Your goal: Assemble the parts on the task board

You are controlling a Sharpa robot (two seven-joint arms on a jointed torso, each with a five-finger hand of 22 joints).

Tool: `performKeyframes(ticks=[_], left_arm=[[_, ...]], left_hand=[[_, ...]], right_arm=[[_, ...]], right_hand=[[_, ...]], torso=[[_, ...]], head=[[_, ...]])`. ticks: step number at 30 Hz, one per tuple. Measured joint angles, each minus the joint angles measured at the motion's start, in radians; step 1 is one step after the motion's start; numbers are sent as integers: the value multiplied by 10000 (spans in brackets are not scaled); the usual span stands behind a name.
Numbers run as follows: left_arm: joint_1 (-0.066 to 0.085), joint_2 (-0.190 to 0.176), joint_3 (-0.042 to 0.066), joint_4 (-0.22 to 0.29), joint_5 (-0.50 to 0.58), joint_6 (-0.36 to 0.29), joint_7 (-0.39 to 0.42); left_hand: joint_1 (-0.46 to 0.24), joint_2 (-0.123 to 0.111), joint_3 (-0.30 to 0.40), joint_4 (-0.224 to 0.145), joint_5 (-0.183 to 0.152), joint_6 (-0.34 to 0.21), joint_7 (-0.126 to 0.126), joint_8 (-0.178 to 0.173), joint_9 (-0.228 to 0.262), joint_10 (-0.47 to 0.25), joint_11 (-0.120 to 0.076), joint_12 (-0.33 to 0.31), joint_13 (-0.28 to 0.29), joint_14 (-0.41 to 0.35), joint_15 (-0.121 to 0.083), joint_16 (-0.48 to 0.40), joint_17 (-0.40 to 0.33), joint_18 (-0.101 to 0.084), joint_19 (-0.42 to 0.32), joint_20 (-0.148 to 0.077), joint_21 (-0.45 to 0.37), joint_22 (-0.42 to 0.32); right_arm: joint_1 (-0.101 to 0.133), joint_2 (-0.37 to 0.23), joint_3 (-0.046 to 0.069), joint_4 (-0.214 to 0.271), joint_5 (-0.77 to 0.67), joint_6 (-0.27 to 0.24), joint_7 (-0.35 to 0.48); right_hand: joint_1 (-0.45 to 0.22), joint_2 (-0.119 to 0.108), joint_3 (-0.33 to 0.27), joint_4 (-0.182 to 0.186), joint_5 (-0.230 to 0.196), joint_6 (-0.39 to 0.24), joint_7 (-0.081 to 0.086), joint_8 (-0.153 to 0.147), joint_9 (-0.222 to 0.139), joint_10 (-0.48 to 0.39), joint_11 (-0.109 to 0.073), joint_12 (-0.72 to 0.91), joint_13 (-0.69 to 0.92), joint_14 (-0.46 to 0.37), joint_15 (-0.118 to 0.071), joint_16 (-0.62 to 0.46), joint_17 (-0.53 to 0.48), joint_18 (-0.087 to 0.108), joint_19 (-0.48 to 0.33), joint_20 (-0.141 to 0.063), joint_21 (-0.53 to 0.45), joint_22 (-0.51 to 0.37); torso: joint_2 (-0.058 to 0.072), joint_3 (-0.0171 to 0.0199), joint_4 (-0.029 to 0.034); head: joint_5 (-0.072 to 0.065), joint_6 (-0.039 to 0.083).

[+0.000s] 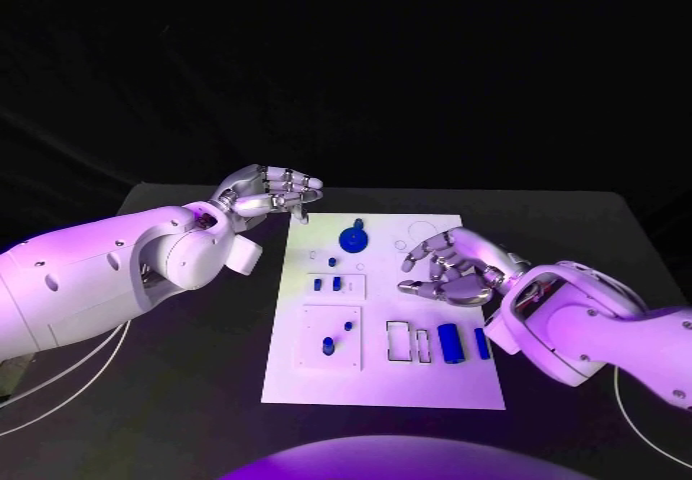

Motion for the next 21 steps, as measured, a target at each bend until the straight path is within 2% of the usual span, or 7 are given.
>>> performKeyframes(ticks=[3, 5, 7, 10, 13, 17, 21], left_arm=[[-2, 8, -8, -5, 0, 0, 4], [-2, 13, -13, -12, 0, 0, 7], [-2, 15, -27, -24, 1, 0, 9], [-3, 13, -41, -39, 4, 0, 10], [-3, 24, -46, -62, 7, 0, 13], [-4, 50, -56, -83, 9, 3, 15], [-5, 58, -60, -87, 11, 10, 15]], left_hand=[[0, 0, 0, 0, 0, 0, 0, 0, 0, 0, 0, 0, 0, 0, 0, 0, 0, 0, 0, 0, 0, 0], [0, 0, 0, 0, 0, 0, 0, 0, 0, 0, 0, 0, 0, 0, 0, 0, 0, 0, 0, 0, 0, 0], [0, 0, 0, 0, 0, 0, 0, 0, -1, 0, 0, 0, 0, 0, 0, 0, 0, 1, 0, 0, 0, 0], [0, 0, 0, 0, 0, 0, 0, 0, -1, 0, 0, 0, 0, 0, 0, 0, 0, 0, 0, 0, 0, 0], [0, 0, 0, 0, 0, 0, 0, 0, -1, 1, 0, 0, 0, 0, 0, 0, 1, 0, 0, 0, 0, 1], [0, 0, 0, 0, 0, 0, 0, 0, 0, 1, -1, 0, 0, 0, 0, 0, 1, 0, 0, 0, -1, 1], [0, 0, 0, 0, 0, 0, 0, 0, 8, 1, 0, 0, 0, 0, 0, 0, 1, 0, 0, 0, -39, 1]], right_arm=[[100, -736, -19, 13, 747, 162, -59], [126, -1167, -50, 86, 994, 305, -185], [138, -1522, -97, 177, 1054, 445, -347], [99, -1943, -194, 280, 965, 691, -705], [-49, -2161, -251, 401, 633, 924, -1091], [-285, -2227, -292, 480, 61, 1120, -1555], [-585, -2158, -310, 488, -411, 1190, -1950]], right_hand=[[-62, 208, -710, 27, 0, -139, -111, 415, 418, 830, -26, 3773, 3455, 10, -3, 314, 15, -67, 215, -29, 551, 18], [-105, 356, -1279, 39, 0, -192, -164, 597, 605, 1321, -26, 4947, 3954, 10, -4, 471, 15, -69, 282, -29, 845, 18], [-245, 496, -1837, 51, 0, -202, -158, 675, 700, 1372, -27, 5598, 4023, 10, -4, 552, 15, -68, 282, -29, 980, 18], [-232, 639, -2646, 73, 38, -255, -135, 675, 771, 1372, -27, 5983, 4029, 10, -4, 610, 14, -191, 323, 3, 1119, 18], [-36, 697, -3115, 74, 38, -325, -133, 675, 789, 1372, -26, 6113, 4029, 10, -4, 639, 14, -191, 377, -3, 1226, 18], [242, 561, -3430, 78, 38, -326, -132, 675, 802, 1372, -26, 6270, 4029, 10, -4, 672, 14, -191, 445, -12, 1432, 17], [245, 559, -3558, 92, 38, -326, -132, 674, 802, 1371, -26, 6285, 4029, 10, -4, 672, 13, -191, 444, -12, 1433, 17]], torso=[[-16, -17, -18], [-26, -23, -31], [-41, -29, -47], [-76, -47, -96], [-110, -61, -154], [-147, -73, -207], [-174, -86, -231]], head=[[-260, 4], [-380, -6], [-500, -37], [-667, -58], [-762, -76], [-796, -78], [-799, -85]])
